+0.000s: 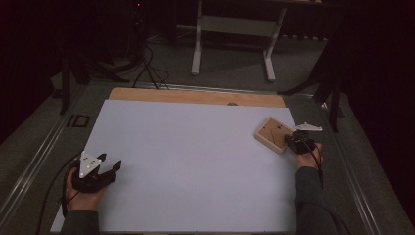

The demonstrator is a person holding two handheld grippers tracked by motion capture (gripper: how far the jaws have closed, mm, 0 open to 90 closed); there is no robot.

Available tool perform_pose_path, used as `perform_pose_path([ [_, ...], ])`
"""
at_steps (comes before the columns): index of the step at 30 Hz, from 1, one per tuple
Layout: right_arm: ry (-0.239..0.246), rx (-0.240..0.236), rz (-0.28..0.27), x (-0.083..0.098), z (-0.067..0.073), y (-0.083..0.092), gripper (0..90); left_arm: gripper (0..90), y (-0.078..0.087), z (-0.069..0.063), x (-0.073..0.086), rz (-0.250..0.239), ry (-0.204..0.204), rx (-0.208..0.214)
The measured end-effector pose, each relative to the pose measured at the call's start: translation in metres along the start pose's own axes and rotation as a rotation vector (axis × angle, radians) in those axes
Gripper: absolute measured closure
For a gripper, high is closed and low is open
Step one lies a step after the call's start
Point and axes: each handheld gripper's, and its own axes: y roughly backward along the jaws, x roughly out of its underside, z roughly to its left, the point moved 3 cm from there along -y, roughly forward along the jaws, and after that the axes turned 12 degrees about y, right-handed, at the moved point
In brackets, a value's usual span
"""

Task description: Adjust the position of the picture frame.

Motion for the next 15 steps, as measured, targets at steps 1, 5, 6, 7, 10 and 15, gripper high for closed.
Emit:
perform_pose_path([
  [1, 0.000, -0.005, -0.002, 0.000, 0.001, 0.000, 90.0, 40.4, 0.000, 0.000, 0.000, 0.000, -0.001, 0.000],
  [5, 0.018, -0.020, -0.003, -0.002, 0.005, 0.000, 90.0, 40.4, 0.000, 0.000, 0.000, -0.001, -0.002, -0.001],
  [6, 0.023, -0.028, -0.005, -0.002, 0.007, 0.000, 90.0, 40.4, 0.000, 0.000, 0.000, 0.000, -0.001, -0.001],
  [7, 0.032, -0.040, -0.011, -0.003, 0.011, 0.000, 90.0, 40.4, 0.000, 0.000, 0.000, 0.000, -0.002, -0.002],
  [10, 0.035, -0.061, -0.024, -0.005, 0.017, 0.000, 90.0, 40.4, 0.000, 0.000, 0.000, -0.003, 0.000, -0.001],
  [15, 0.056, -0.085, -0.034, -0.007, 0.026, 0.000, 90.0, 40.4, 0.000, 0.000, 0.000, -0.003, -0.001, -0.001],
])
